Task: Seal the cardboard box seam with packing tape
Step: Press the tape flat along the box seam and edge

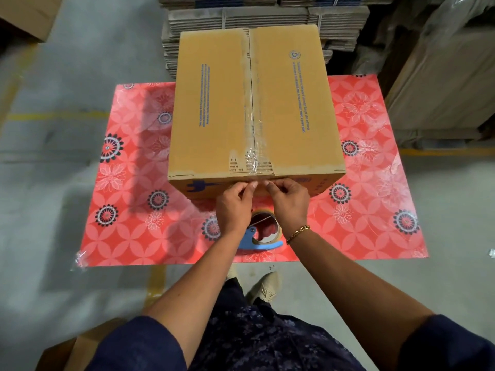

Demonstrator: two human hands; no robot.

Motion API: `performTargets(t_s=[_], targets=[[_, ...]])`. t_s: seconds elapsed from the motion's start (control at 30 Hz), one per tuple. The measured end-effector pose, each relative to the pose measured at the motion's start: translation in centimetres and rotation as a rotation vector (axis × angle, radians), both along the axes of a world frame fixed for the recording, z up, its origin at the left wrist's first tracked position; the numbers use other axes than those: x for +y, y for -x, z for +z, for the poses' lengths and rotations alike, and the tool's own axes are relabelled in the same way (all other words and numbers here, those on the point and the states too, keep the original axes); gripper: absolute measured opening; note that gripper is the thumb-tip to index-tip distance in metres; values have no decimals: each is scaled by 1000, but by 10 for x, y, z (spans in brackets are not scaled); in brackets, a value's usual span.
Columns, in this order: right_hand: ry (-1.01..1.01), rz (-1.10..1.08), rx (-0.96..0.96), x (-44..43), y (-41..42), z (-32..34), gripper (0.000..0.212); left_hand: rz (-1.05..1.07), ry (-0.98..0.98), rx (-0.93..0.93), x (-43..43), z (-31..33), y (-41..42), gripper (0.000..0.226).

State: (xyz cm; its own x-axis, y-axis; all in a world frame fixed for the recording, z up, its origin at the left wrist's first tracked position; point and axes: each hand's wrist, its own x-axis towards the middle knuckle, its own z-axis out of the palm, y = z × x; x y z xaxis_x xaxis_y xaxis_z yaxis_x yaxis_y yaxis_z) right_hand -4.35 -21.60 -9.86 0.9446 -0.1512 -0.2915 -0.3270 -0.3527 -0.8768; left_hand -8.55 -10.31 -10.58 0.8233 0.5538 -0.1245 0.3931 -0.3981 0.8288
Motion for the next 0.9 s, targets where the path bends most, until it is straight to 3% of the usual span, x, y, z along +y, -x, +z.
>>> performTargets(t_s=[0.2, 0.3, 0.33, 0.43, 0.5, 0.6, 0.73, 0.77, 0.83, 0.9], targets=[[-16, -36, 56, 1, 0, 8, 24, -55, -12, 13, 8, 0, -1, 35], [229, 137, 46, -15, 4, 14, 32, -58, 3, 22, 7, 3, -1, 39], [381, 241, -58, -23, 7, 18, 30, -62, -10, 25, 7, 1, -1, 41], [688, 479, -624, -35, 8, 37, 24, -79, -141, 19, 13, -3, 0, 55], [779, 608, -770, -33, -11, 45, 47, -100, -211, 52, 20, -4, 1, 66], [924, 830, -600, -31, -48, 45, 84, -172, -287, 178, 28, -3, -2, 59], [1026, 920, -567, -32, -64, 29, 85, -248, -289, 396, 46, -2, 0, 45], [1035, 909, -584, -33, -64, 27, 85, -283, -388, 328, 50, 2, 4, 39], [1034, 887, -612, -33, -64, 24, 84, -384, -619, 10, 53, 21, 12, 25], [1028, 877, -632, -33, -64, 24, 84, -517, -765, -244, 50, 38, 6, 26]])
